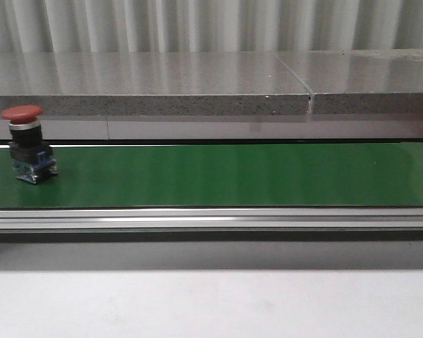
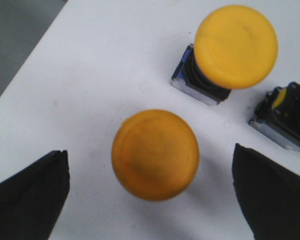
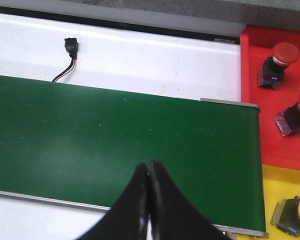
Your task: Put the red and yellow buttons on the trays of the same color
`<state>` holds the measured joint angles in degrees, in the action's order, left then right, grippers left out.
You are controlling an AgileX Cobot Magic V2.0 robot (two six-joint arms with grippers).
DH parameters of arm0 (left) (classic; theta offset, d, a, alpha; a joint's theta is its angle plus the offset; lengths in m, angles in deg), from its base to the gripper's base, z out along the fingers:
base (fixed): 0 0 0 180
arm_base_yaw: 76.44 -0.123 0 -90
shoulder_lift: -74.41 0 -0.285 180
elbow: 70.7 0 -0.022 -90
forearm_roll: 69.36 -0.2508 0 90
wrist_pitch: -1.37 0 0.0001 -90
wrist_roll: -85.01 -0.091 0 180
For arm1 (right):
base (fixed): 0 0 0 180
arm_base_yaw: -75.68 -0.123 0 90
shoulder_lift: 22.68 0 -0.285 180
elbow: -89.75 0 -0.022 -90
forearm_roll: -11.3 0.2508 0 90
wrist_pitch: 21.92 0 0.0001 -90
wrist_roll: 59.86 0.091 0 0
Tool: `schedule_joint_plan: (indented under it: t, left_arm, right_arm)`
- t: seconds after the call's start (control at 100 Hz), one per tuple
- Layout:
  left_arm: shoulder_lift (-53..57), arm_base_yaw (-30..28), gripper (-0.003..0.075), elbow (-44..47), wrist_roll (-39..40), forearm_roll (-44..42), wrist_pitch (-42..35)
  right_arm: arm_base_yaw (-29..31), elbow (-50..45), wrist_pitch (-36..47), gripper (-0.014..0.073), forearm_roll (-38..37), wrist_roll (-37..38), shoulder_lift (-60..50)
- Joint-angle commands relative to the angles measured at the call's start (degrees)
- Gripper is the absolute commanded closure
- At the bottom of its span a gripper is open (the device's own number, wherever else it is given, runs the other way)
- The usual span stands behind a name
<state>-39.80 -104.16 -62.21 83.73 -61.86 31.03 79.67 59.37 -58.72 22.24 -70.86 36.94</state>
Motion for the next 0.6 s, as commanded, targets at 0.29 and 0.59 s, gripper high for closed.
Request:
schedule_joint_plan:
  t: [0.29,0.59]
  left_arm:
    - [-1.06,-0.11,0.0143,-5.47,0.53,-0.75,-2.68]
    - [-0.46,-0.11,0.057,-6.52,0.53,-1.0,-0.27]
  right_arm:
    - [-0.03,1.36,3.18,0.0662,0.18,-0.49,-0.96]
    - [-0.03,1.36,3.18,0.0662,0.18,-0.49,-0.96]
